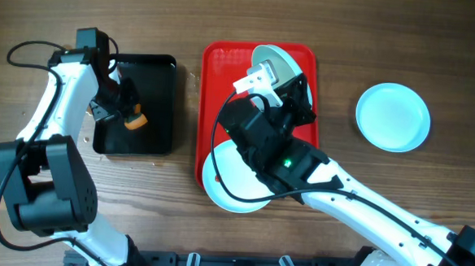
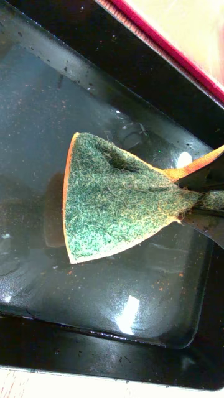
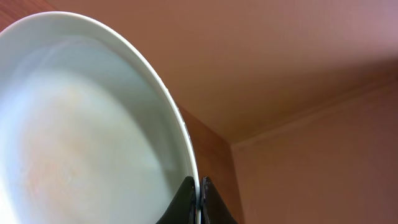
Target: Clean dirty plates on tray and stack at the side
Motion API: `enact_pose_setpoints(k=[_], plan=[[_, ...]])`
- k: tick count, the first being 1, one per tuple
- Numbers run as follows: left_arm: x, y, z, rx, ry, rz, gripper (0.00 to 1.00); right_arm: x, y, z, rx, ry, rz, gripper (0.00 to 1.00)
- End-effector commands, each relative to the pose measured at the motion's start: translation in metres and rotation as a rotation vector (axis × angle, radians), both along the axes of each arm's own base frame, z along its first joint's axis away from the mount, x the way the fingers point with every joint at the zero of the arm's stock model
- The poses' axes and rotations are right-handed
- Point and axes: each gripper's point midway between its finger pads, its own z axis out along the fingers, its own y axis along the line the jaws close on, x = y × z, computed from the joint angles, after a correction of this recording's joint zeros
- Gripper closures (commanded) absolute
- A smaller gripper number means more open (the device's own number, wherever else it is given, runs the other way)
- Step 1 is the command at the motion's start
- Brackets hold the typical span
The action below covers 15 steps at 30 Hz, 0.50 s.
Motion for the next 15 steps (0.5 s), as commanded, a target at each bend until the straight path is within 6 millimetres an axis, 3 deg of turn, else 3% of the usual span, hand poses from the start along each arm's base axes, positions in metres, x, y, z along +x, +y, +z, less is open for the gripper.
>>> enact_pose_setpoints(k=[1,15], plan=[[-0.0005,-0.0030,0.0016,-0.018,-0.006,-0.016,0.96,-0.0036,-0.0049,0.0096,0.007,-0.033,-0.023,0.96],[-0.0011,-0.0031,0.0015,-0.018,-0.004,-0.016,0.96,-0.0031,-0.0045,0.0106,0.015,-0.040,-0.023,0.96]])
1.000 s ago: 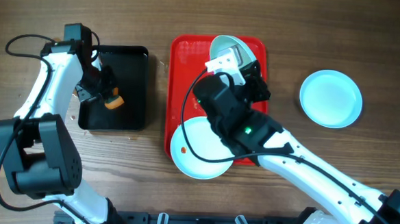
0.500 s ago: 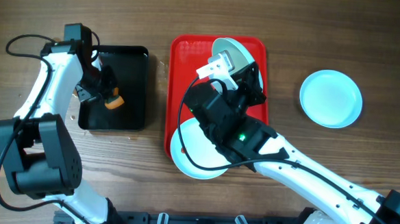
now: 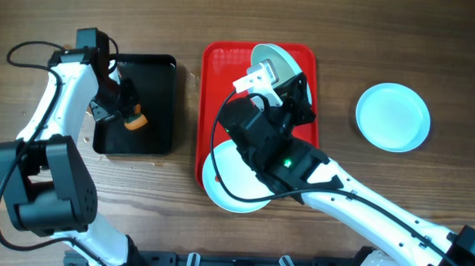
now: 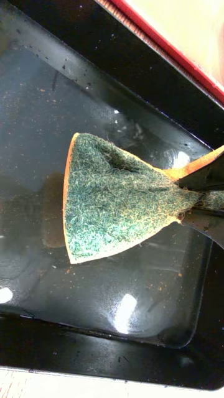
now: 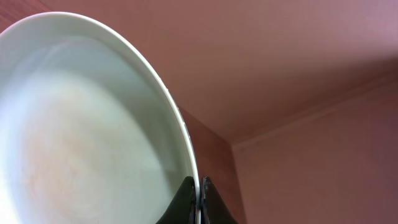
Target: Clean dirty plates on tray and stack at the side
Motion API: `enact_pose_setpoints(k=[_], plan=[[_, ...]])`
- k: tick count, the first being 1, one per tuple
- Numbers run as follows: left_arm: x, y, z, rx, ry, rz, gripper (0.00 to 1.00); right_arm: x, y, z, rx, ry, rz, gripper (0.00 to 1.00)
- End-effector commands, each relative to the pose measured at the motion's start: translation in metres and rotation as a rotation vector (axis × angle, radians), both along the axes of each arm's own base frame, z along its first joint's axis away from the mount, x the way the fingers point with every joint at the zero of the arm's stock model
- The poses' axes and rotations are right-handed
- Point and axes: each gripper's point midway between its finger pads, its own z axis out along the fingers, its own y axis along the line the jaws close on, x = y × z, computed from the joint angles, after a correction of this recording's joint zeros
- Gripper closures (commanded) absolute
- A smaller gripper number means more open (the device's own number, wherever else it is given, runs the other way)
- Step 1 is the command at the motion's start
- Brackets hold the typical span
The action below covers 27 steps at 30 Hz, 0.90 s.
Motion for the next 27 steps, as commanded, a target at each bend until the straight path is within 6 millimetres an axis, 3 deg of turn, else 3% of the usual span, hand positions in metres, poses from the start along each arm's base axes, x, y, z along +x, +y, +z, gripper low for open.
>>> enact_pose_setpoints(k=[1,14,15,21,24,27], plan=[[0.000,-0.003,0.002,-0.018,-0.007,-0.016,0.96,-0.004,-0.005,0.009,0.005,-0.031,-0.023,0.96],[0.000,-0.003,0.001,-0.018,-0.007,-0.016,0.96,-0.003,-0.006,0.009,0.034,-0.044,-0.030,0.96],[0.000,-0.003,0.002,-0.017,-0.008,-0.016,0.96,-0.002,-0.008,0.007,0.080,-0.055,-0.039,0.96],[0.000,-0.003,0.002,-0.018,-0.007,-0.016,0.96,0.018,-0.013,-0.061,0.546,0.235,0.036,0.96],[0.000,-0.003,0.001,-0.018,-0.007,-0.016,0.96,0.017,-0.030,-0.047,0.779,0.314,0.023,0.96],[0.000,-0.003,0.002,-0.018,-0.007,-0.016,0.96,0.023,-0.080,-0.021,1.051,0.292,-0.022,0.96]])
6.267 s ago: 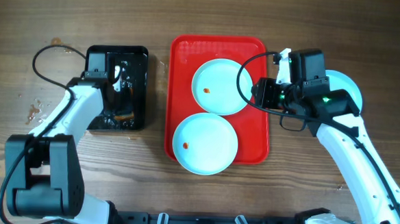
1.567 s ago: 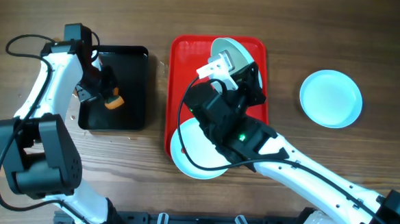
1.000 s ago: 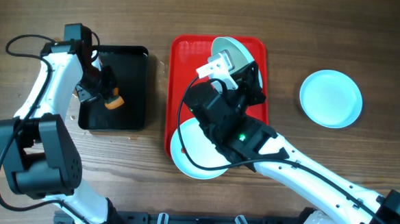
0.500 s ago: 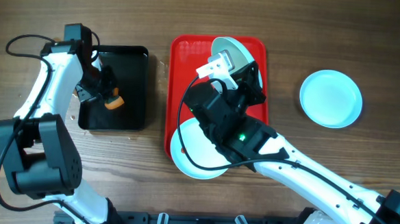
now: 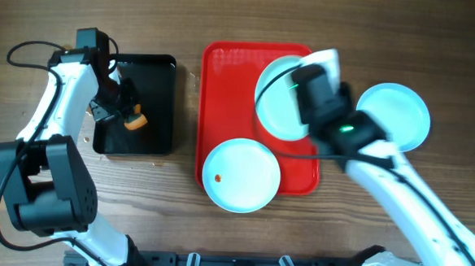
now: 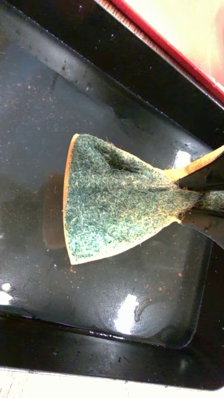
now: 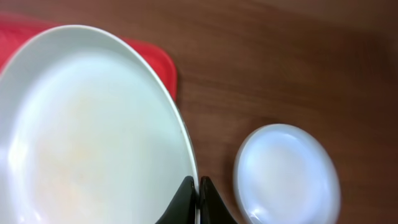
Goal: Clean dirty plates on tray and stack at the side
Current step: 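Carry the plate right and set it on the plate stack, then move the right gripper to the last plate and grip its rim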
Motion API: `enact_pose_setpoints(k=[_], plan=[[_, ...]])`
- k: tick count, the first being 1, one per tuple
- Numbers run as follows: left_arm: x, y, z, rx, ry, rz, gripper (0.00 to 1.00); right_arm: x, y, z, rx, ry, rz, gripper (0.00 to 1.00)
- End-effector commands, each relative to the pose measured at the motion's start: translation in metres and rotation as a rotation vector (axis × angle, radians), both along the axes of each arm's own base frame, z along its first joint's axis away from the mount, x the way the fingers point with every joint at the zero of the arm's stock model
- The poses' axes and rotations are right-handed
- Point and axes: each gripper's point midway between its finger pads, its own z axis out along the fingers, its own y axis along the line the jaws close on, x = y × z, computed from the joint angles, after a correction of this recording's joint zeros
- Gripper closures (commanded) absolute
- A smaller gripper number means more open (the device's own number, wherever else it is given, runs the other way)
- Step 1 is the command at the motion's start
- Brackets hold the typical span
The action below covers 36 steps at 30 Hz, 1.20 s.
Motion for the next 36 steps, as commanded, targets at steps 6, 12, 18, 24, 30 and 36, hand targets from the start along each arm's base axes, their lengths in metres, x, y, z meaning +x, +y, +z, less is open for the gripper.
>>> enact_pose_setpoints(k=[6,12,18,24,30,36], plan=[[-0.001,-0.003,0.002,-0.019,-0.002,-0.015,0.96,-0.007,-0.161,0.008,0.704,0.030,-0.467,0.96],[-0.001,-0.003,0.002,-0.019,-0.003,-0.015,0.96,-0.023,-0.245,-0.059,0.783,0.134,-0.770,0.96],[-0.001,-0.003,0.002,-0.019,-0.003,-0.015,0.96,-0.034,-0.272,-0.122,0.690,0.277,-0.925,0.96],[-0.001,-0.003,0.002,-0.019,-0.003,-0.015,0.96,-0.017,-0.244,-0.107,0.776,0.271,-0.737,0.48],[-0.004,-0.004,0.002,-0.019,0.006,-0.032,0.96,-0.012,-0.127,-0.052,0.766,0.318,-0.248,0.44],[-0.003,0.007,-0.011,0.054,-0.011,-0.056,0.96,-0.068,-0.001,-0.057,0.634,0.592,0.090,0.43]])
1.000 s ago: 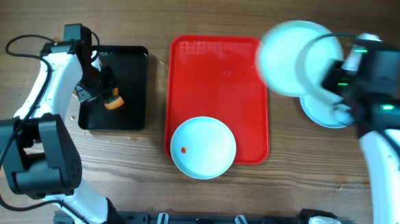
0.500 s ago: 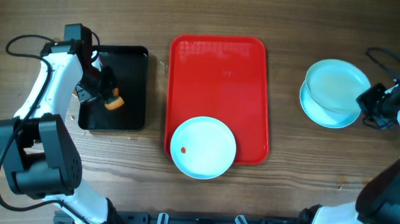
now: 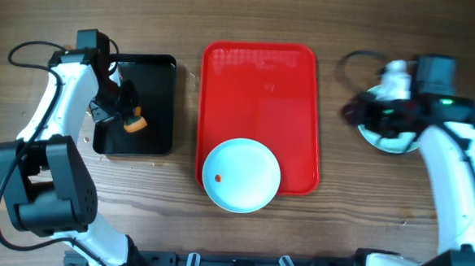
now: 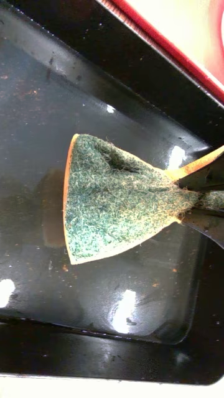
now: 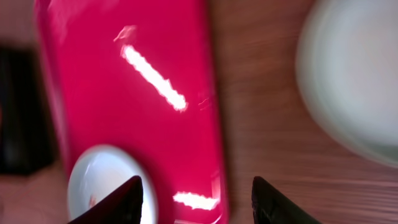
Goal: Clean dirty plates on tray and stack at the side
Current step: 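Move the right gripper to the last plate and grip its rim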
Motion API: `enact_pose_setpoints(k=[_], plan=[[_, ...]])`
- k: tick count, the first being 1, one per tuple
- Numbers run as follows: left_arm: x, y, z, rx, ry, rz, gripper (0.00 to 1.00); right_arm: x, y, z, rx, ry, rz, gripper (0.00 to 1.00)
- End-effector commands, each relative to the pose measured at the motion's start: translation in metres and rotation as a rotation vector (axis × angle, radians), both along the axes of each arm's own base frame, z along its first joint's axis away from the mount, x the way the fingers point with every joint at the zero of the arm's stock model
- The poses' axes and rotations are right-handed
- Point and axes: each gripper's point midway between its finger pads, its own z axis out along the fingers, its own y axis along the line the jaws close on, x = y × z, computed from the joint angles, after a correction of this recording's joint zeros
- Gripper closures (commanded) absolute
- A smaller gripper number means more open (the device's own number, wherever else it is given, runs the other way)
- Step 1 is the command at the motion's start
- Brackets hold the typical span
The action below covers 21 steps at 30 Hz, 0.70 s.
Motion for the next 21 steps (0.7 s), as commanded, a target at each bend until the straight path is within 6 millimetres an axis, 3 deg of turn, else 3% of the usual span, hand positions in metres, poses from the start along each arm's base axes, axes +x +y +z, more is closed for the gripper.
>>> enact_pose_setpoints(k=[1,4,8,13,16,17,20,21], plan=[[0.004,0.007,-0.013,0.048,-0.041,-0.027,0.96,-0.033,0.061,-0.016,-0.031,0.080,0.246,0.44],[0.010,0.008,-0.024,0.054,-0.081,-0.023,0.96,-0.061,0.092,-0.041,-0.036,0.172,0.353,0.48],[0.002,0.007,-0.032,0.051,-0.060,-0.024,0.96,-0.105,0.114,-0.074,-0.056,0.290,0.453,0.51],[0.001,0.007,-0.032,0.050,-0.057,-0.024,0.96,-0.117,0.116,-0.119,-0.085,0.297,0.362,0.51],[0.001,0.007,-0.032,0.051,-0.057,-0.024,0.96,-0.119,0.121,-0.140,-0.040,0.257,0.373,0.72],[0.001,0.007,-0.032,0.050,-0.057,-0.024,0.96,-0.120,0.121,-0.145,-0.041,0.258,0.373,0.74],[0.001,0.007,-0.032,0.051,-0.057,-0.024,0.96,-0.118,0.121,-0.144,-0.041,0.251,0.382,0.94],[0.001,0.007,-0.032,0.051,-0.057,-0.024,0.96,-0.115,0.122,-0.143,-0.046,0.240,0.382,0.95]])
